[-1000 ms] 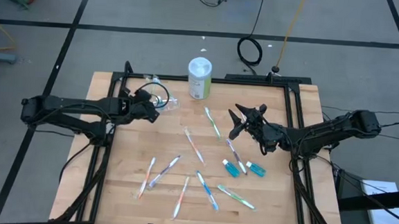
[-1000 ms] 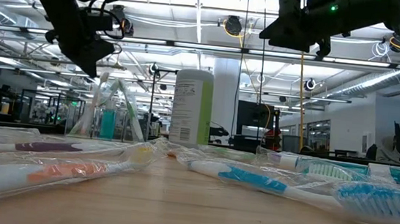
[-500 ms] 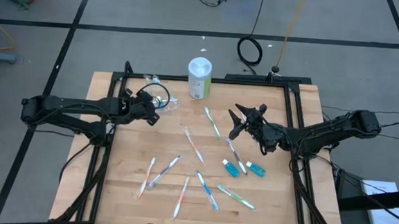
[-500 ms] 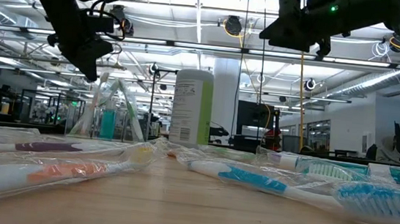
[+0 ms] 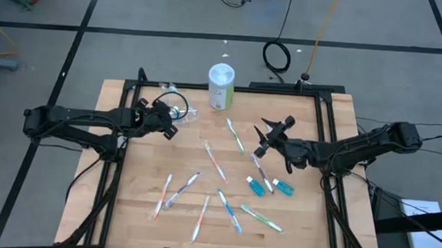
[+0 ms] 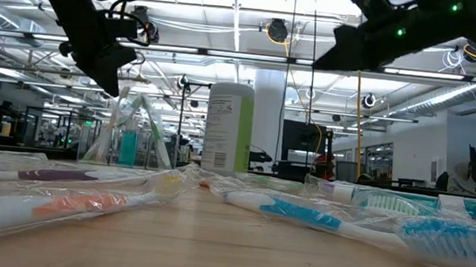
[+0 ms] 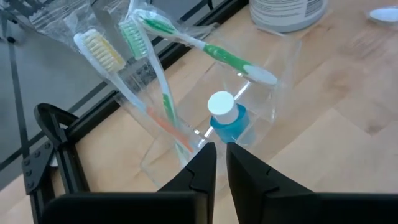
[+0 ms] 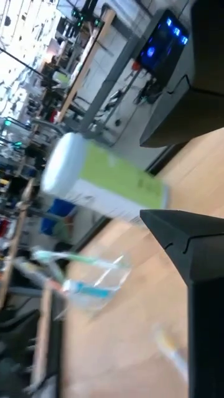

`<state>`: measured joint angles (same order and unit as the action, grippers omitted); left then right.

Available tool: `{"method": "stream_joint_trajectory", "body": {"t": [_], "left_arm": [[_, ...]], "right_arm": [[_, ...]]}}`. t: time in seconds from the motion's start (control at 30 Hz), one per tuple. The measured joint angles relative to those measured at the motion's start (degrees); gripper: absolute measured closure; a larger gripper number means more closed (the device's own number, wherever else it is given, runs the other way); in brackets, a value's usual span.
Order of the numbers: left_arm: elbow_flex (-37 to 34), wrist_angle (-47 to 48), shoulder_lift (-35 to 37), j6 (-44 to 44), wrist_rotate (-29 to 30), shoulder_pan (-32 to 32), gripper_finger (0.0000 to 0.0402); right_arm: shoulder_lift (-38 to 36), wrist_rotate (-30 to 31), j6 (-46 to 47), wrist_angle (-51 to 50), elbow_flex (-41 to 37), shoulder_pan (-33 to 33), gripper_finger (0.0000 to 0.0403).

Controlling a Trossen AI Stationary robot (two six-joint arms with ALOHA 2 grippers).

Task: Pick & Place toothbrushing station
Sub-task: Put the top blue toothbrush into the transparent organizer

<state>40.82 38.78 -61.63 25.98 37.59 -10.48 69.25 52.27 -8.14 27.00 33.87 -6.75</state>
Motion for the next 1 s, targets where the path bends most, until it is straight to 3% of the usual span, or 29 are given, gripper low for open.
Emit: {"method": "stream_joint_trajectory", "body": {"t": [0.2, 0.47, 0.67, 0.8, 1.0], "left_arm": [[0.0, -2.3, 0.0, -2.3, -0.6, 0.0, 0.0313], [0.0, -7.4, 0.0, -3.8, -0.6, 0.0, 0.0274], [0.0, -7.4, 0.0, -3.7, -0.6, 0.0, 0.0273], [0.0, -7.4, 0.0, -3.4, -0.7, 0.0, 0.0272], [0.0, -7.3, 0.0, -3.4, -1.8, 0.0, 0.0272]], "right_arm": [[0.0, -0.8, 7.3, -9.5, -0.2, 4.1, 0.0201], [0.6, -20.9, 24.2, -26.7, -0.2, 14.2, 0.016], [2.5, -22.4, 30.1, -33.8, -0.3, 20.5, 0.0168], [3.7, -23.7, 32.6, -34.1, -2.2, 23.0, 0.0177], [4.8, -32.3, 30.0, -29.8, -6.6, 26.6, 0.0181]]}}
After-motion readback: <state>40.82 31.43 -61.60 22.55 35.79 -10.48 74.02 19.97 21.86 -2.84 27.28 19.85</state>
